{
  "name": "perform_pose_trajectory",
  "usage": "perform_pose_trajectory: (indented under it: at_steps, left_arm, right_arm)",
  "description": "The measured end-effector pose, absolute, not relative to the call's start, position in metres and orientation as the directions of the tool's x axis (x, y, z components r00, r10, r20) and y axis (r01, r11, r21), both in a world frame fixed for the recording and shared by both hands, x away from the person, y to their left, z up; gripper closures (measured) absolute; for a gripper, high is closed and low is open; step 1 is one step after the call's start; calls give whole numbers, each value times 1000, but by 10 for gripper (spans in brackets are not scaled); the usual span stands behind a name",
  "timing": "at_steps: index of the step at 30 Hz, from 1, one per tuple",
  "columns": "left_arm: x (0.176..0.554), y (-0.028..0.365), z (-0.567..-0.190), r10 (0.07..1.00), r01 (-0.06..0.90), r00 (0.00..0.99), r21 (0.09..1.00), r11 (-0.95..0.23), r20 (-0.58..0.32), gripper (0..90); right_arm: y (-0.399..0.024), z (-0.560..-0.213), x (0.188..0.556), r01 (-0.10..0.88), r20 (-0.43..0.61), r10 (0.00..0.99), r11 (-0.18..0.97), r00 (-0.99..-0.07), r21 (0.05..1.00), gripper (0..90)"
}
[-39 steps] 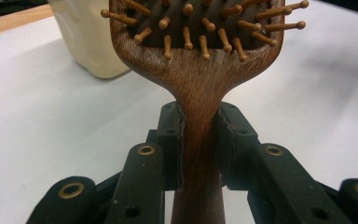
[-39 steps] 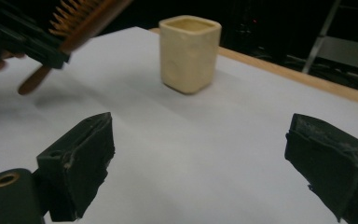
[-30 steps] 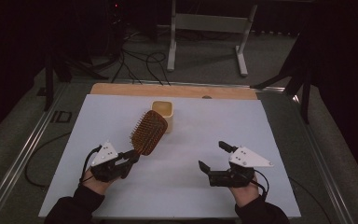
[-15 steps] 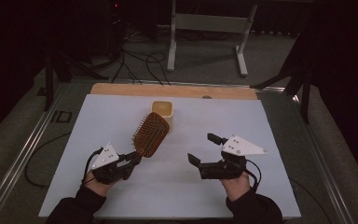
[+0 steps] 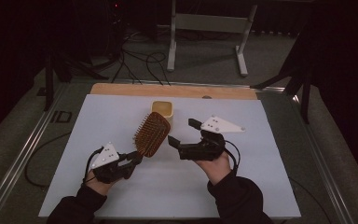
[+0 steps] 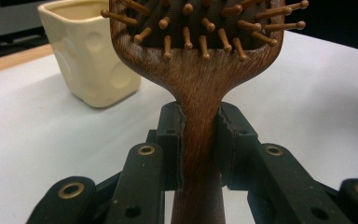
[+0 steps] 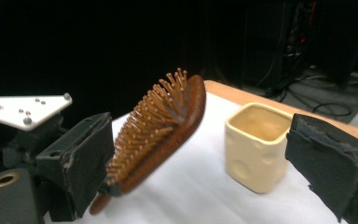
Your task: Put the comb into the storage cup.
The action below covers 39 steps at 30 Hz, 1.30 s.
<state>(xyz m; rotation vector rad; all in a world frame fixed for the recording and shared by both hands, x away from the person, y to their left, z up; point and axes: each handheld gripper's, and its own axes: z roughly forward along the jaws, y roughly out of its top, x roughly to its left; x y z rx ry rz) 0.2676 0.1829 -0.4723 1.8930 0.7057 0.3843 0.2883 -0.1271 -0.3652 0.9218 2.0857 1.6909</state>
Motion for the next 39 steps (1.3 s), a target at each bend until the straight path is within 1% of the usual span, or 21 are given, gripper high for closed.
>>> perform_pose_trajectory:
  at_steps: [2,4,5,7,8,10,13,14,18,22,23,24,26,27,29,31,36,39]
  left_arm:
    - [268,183,-472,626,293,778,910,-292,-49,738]
    - [268,183,-471,626,287,778,911,-295,-43,738]
    - [268,183,-471,625,286,779,912,-293,-43,738]
    - [268,182,-471,628,282,777,914,-293,-39,738]
    - [268,182,-471,623,283,781,914,-291,-44,738]
    - [268,182,-470,625,280,779,915,-289,-40,738]
    - [268,181,-470,623,275,781,916,-291,-37,738]
    - [268,180,-470,623,269,782,917,-295,-29,738]
    - [267,178,-470,622,256,783,917,-306,-11,738]
    - [267,178,-470,618,256,786,919,-301,-16,738]
    - [267,177,-470,620,253,784,920,-300,-14,738]
    - [268,177,-469,618,256,786,920,-297,-19,738]
    - [268,177,-469,619,251,785,921,-297,-14,738]
    - [268,177,-469,617,252,787,922,-295,-17,738]
    - [268,177,-469,617,250,787,922,-295,-16,738]
    - [268,177,-469,618,247,786,922,-297,-12,738]
    - [268,177,-469,613,249,790,924,-292,-19,738]
    - [268,176,-469,612,248,791,922,-298,-15,738]
  right_arm:
    - [-125,-366,291,301,180,640,84,-747,950,77]
    - [-119,-367,299,359,259,623,38,-738,933,77]
    - [-119,-367,299,359,259,623,38,-738,933,77]
    - [-115,-368,305,392,299,616,18,-729,920,77]
    - [-111,-370,310,423,336,610,-1,-718,906,77]
    - [-109,-370,311,431,347,602,-5,-719,902,77]
    - [-103,-372,317,469,396,592,-35,-702,883,77]
    - [-99,-374,320,489,416,602,-49,-681,871,77]
    - [-95,-376,322,510,441,592,-59,-675,858,77]
    - [-86,-381,324,569,493,559,-45,-667,821,78]
    - [-86,-381,324,569,493,559,-45,-667,821,78]
    - [-83,-383,325,597,518,546,-39,-659,801,116]
    - [-82,-384,325,606,530,540,-44,-654,794,133]
    - [-79,-387,327,634,555,525,-37,-645,773,151]
    - [-78,-388,327,639,558,526,-37,-642,769,166]
    - [-76,-391,327,660,580,517,-38,-630,750,213]
    - [-73,-395,328,676,590,525,-37,-613,736,296]
    - [-73,-396,328,683,595,527,-37,-607,730,331]
